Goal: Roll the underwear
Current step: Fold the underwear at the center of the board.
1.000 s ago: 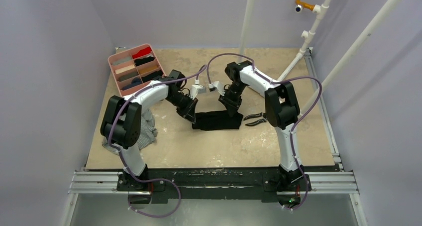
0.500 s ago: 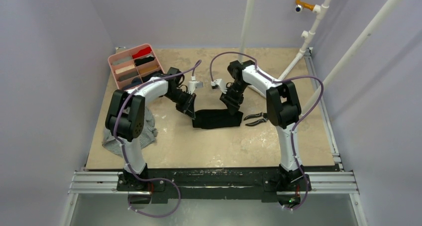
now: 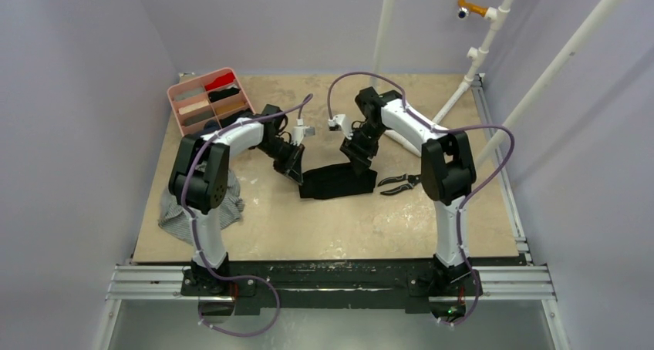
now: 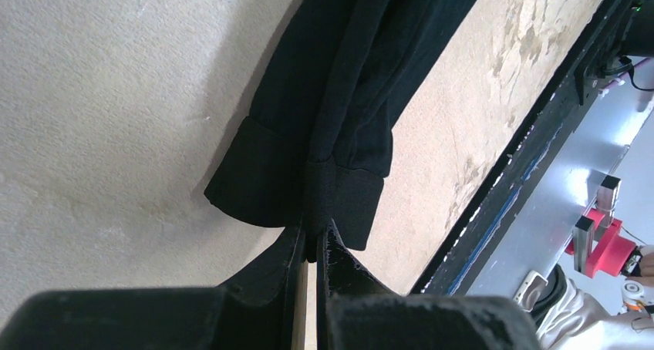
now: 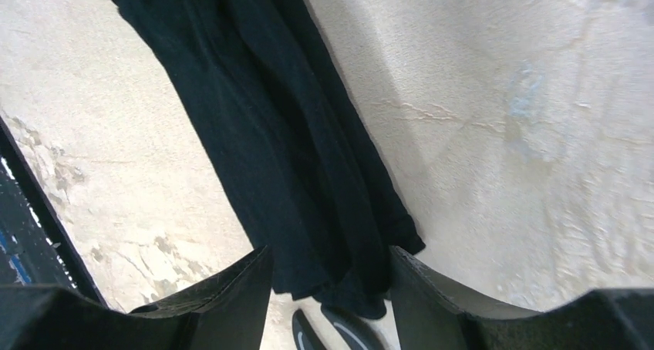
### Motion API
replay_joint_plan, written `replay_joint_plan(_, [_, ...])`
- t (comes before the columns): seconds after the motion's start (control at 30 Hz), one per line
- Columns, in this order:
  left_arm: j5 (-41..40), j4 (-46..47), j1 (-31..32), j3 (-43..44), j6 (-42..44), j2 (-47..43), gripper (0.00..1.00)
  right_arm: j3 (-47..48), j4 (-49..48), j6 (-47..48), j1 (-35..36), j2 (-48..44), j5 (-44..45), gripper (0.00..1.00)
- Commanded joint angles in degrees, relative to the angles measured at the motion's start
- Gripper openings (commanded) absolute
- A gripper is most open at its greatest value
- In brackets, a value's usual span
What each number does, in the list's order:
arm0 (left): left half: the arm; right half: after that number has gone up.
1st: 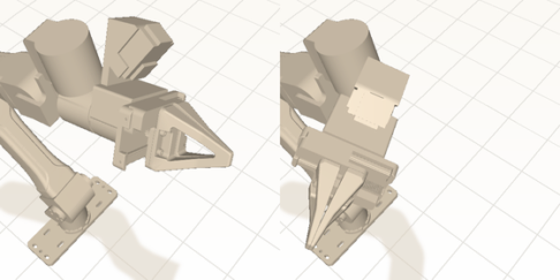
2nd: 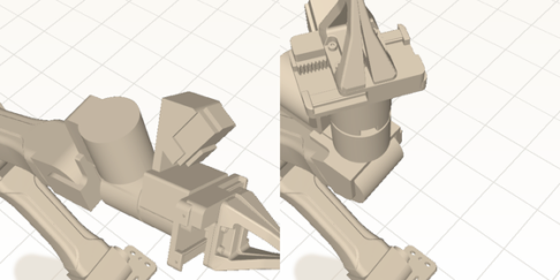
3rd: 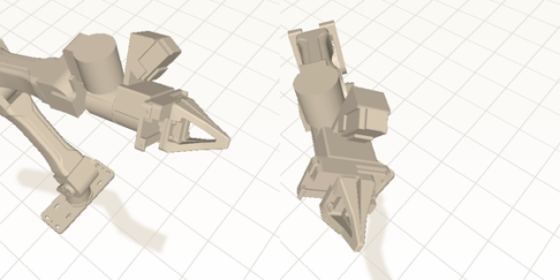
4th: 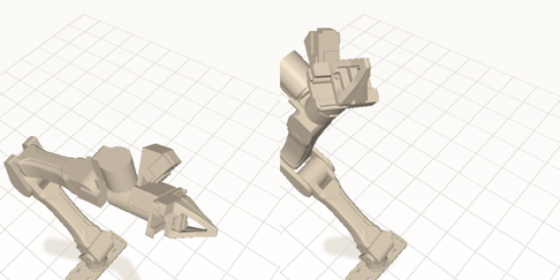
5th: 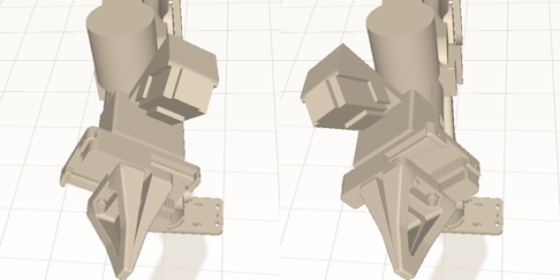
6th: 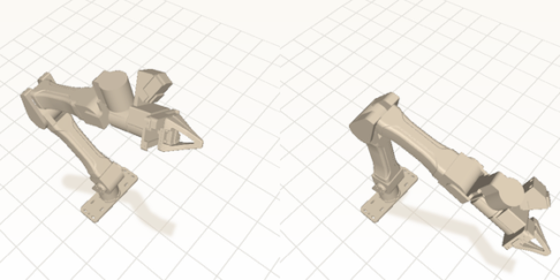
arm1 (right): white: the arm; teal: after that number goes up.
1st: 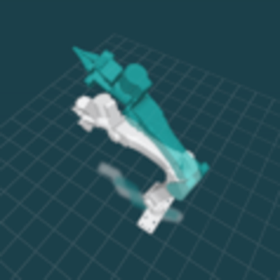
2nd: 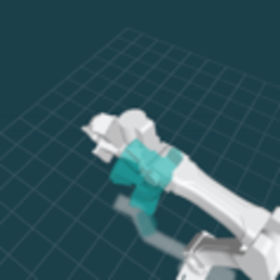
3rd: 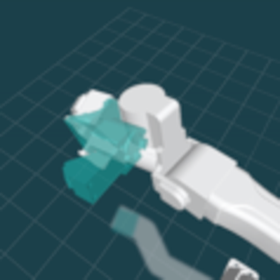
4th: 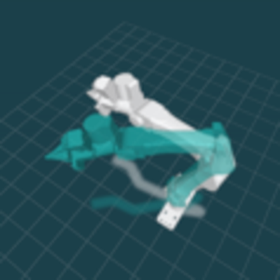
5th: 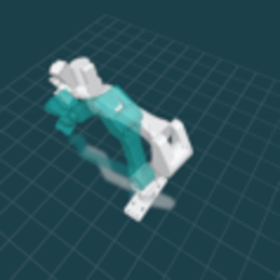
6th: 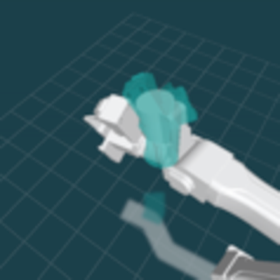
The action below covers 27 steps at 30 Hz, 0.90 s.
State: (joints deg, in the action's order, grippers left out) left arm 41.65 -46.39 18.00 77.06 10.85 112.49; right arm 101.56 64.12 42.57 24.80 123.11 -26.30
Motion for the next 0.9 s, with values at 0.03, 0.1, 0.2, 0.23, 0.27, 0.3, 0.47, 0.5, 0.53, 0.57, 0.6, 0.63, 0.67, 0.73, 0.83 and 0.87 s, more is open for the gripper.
replay_joint_plan(0.03, [-0.8,-0.8,-0.4,2.9,-1.7,1.0,0.0,-1.5,-4.4,-1.9,-0.1,-7.3,-1.1,0.56])
replay_joint_plan(0.1, [-0.7,-1.0,-0.4,3.3,-1.8,1.4,0.0,-2.4,-5.7,-2.5,-0.1,-8.7,-1.0,0.56])
replay_joint_plan(0.2, [-0.2,-1.3,-0.4,3.8,-1.9,1.9,0.0,-4.0,-7.4,-3.2,-0.1,-11.1,-1.0,0.55])
replay_joint_plan(0.23, [0.0,-1.5,-0.4,4.0,-1.9,2.1,0.0,-4.4,-7.8,-3.2,0.0,-11.7,-2.0,0.54])
replay_joint_plan(0.27, [0.1,-1.7,-0.4,4.2,-1.9,2.2,0.0,-4.8,-7.9,-3.1,0.1,-12.3,-3.4,0.52])
replay_joint_plan(0.3, [0.3,-1.9,-0.4,4.4,-1.9,2.3,0.0,-5.1,-8.0,-2.9,0.2,-12.7,-4.7,0.5])
replay_joint_plan(0.47, [0.4,-2.5,-0.4,5.2,-1.9,2.5,0.0,-7.7,-8.2,-1.4,1.1,-13.2,-10.6,0.38])
replay_joint_plan(0.5, [0.4,-2.5,-0.4,5.2,-1.9,2.5,0.0,-8.0,-8.1,-1.1,1.2,-12.9,-11.5,0.36])
replay_joint_plan(0.53, [0.5,-2.6,-0.4,5.3,-1.9,2.4,0.0,-8.2,-8.0,-0.7,1.4,-12.3,-12.4,0.35])
replay_joint_plan(0.57, [0.6,-2.7,-0.4,5.3,-1.9,2.5,0.0,-8.5,-8.0,-0.4,1.5,-11.8,-13.2,0.34])
replay_joint_plan(0.6, [0.7,-2.8,-0.4,5.3,-2.0,2.5,0.0,-8.6,-8.2,-0.3,1.5,-11.2,-13.9,0.34])
replay_joint_plan(0.63, [0.8,-2.9,-0.4,5.3,-1.9,2.5,0.0,-8.7,-8.2,-0.1,1.5,-10.6,-14.5,0.33])
replay_joint_plan(0.67, [0.8,-3.0,-0.4,5.3,-2.0,2.6,0.0,-8.7,-8.5,0.0,1.5,-9.9,-15.0,0.32])
replay_joint_plan(0.73, [0.9,-3.1,-0.4,5.3,-1.9,2.6,0.0,-8.6,-9.1,-0.1,1.4,-8.6,-15.6,0.31])
replay_joint_plan(0.83, [1.2,-3.3,-0.4,5.5,-1.9,2.9,0.0,-8.4,-10.8,-0.9,1.5,-6.7,-15.1,0.29])
replay_joint_plan(0.87, [1.3,-3.4,-0.4,5.6,-2.0,2.9,0.0,-8.2,-11.1,-1.2,1.4,-6.1,-14.9,0.29])
